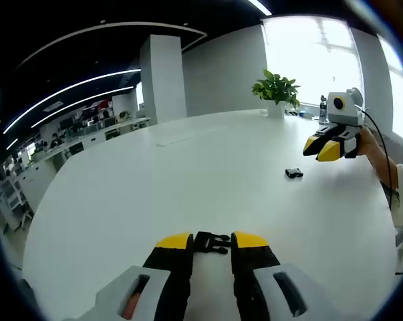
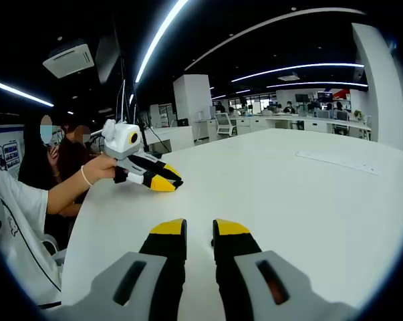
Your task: Snap the two parts of the plastic buckle together until the buckle closes and remains connected.
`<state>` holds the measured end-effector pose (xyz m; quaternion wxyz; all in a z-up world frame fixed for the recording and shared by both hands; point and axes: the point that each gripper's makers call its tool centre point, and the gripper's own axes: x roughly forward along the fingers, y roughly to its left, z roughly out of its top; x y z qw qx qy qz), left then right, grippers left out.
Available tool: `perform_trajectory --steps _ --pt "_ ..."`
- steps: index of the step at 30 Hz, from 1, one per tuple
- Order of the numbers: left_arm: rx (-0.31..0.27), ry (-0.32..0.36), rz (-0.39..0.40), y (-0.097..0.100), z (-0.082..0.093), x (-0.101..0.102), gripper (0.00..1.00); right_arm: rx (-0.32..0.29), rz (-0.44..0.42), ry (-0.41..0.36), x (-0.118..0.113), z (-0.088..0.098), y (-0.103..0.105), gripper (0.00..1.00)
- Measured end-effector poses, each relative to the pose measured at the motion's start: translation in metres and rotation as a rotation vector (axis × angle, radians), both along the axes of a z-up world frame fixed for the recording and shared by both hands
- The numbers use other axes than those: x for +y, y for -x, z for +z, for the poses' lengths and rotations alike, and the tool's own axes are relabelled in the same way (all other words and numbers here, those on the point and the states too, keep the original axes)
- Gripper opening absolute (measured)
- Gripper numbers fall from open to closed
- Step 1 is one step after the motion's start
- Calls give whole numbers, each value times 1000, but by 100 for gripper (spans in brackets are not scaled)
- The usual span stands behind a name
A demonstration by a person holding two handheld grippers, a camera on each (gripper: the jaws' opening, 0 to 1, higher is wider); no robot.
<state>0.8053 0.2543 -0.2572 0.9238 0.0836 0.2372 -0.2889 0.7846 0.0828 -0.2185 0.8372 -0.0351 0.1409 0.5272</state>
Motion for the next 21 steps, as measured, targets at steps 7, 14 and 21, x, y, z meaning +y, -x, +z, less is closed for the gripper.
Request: perform_trajectory --steps 7,14,21 --pt "-75 53 97 -10 8 9 2 2 -1 -2 0 0 0 15" --pt "-122 88 152 -14 19 21 6 3 -8 -3 -3 -1 -1 15" --pt "-118 60 231 -25 21 50 17 13 -4 -6 -1 -5 -2 15"
